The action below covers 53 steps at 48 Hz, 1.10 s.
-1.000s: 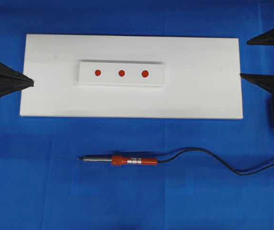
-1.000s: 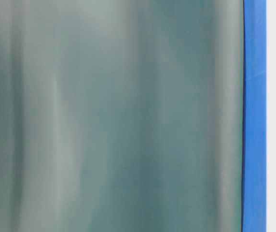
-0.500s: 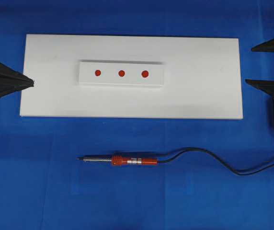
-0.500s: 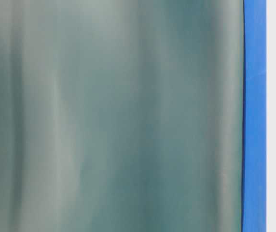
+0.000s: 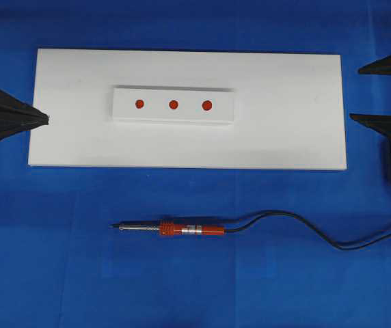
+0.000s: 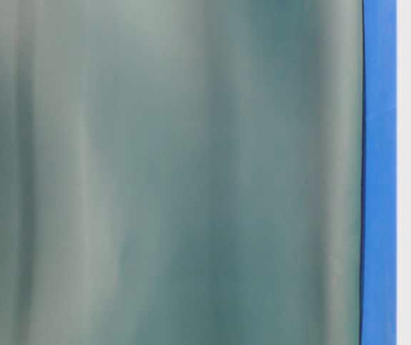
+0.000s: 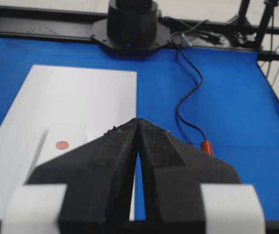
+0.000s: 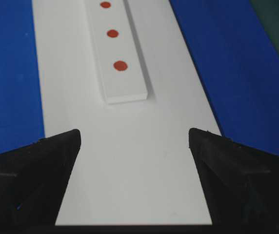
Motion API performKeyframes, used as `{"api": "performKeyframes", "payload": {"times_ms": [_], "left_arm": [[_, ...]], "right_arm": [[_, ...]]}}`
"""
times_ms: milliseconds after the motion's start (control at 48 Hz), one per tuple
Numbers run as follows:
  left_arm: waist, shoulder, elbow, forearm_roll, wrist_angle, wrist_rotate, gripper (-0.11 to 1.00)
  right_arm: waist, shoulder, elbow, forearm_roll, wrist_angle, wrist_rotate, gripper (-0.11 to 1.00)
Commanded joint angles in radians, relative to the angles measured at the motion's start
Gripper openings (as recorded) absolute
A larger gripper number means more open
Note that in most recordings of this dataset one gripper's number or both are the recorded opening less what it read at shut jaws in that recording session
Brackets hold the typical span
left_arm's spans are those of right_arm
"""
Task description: Touch the tip of the soldering iron to the mark.
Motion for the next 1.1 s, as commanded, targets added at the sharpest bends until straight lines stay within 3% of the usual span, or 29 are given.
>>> {"api": "performKeyframes", "payload": {"times_ms": [0, 1083], "left_arm": [[0.002, 0.003, -0.011, 0.002, -0.005, 0.002, 0.0], [0.002, 0.003, -0.011, 0.002, -0.005, 0.002, 0.0]], "right_arm": [[0.002, 0.008, -0.009, 0.0, -0.014, 0.002, 0.79], [0.028, 0.04, 0.005, 0.038, -0.043, 0.002, 0.79]]}}
